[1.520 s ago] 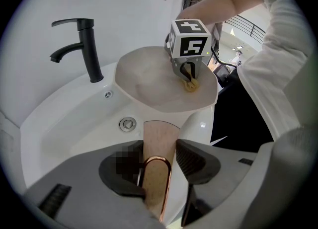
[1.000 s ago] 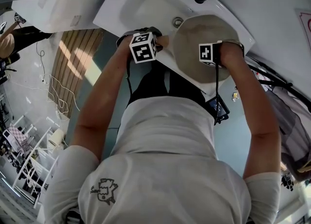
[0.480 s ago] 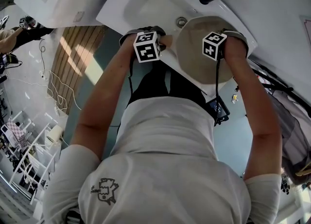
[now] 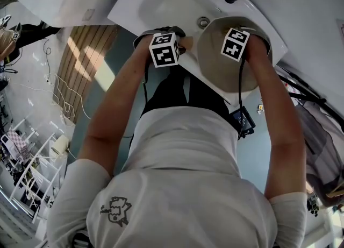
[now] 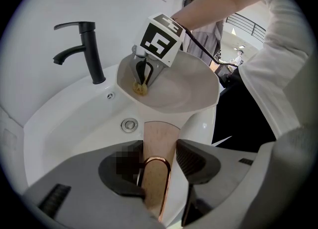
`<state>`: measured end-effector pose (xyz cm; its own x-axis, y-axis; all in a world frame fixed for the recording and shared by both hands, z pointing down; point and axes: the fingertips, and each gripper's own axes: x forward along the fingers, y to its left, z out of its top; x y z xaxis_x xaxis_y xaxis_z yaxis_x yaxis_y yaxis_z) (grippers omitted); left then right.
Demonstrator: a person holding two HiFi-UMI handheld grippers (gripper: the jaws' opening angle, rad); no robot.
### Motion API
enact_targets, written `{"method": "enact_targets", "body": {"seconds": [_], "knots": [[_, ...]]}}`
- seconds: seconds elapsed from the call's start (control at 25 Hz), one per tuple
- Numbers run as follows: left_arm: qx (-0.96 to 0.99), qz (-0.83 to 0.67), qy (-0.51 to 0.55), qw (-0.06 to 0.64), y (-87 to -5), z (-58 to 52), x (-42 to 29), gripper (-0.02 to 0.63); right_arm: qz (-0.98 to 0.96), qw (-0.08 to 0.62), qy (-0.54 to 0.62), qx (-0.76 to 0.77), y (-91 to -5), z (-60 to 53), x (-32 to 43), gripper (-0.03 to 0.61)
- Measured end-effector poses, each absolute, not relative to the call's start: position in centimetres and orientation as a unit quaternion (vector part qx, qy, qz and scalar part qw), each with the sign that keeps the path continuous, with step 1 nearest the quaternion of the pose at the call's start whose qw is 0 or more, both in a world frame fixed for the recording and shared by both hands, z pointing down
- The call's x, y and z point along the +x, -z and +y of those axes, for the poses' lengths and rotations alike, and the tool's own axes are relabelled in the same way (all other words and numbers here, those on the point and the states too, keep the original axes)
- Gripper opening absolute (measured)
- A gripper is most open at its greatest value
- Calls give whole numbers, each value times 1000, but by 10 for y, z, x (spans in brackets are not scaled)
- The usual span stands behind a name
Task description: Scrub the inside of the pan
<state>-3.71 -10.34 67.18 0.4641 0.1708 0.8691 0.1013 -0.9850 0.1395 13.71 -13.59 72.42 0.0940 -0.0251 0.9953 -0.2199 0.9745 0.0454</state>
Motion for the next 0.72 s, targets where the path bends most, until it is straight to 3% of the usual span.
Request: {"method": "enact_targets", "body": {"seconds": [0.4,0.72], "knots": [[854,76,-513,36,-674,-103,-37,206,-746,647,-151,47,-721,-105,72,38],[853,76,-515,37,-674,-103,-37,206,-740,621,-258,5,-714,-55,61,37]]}}
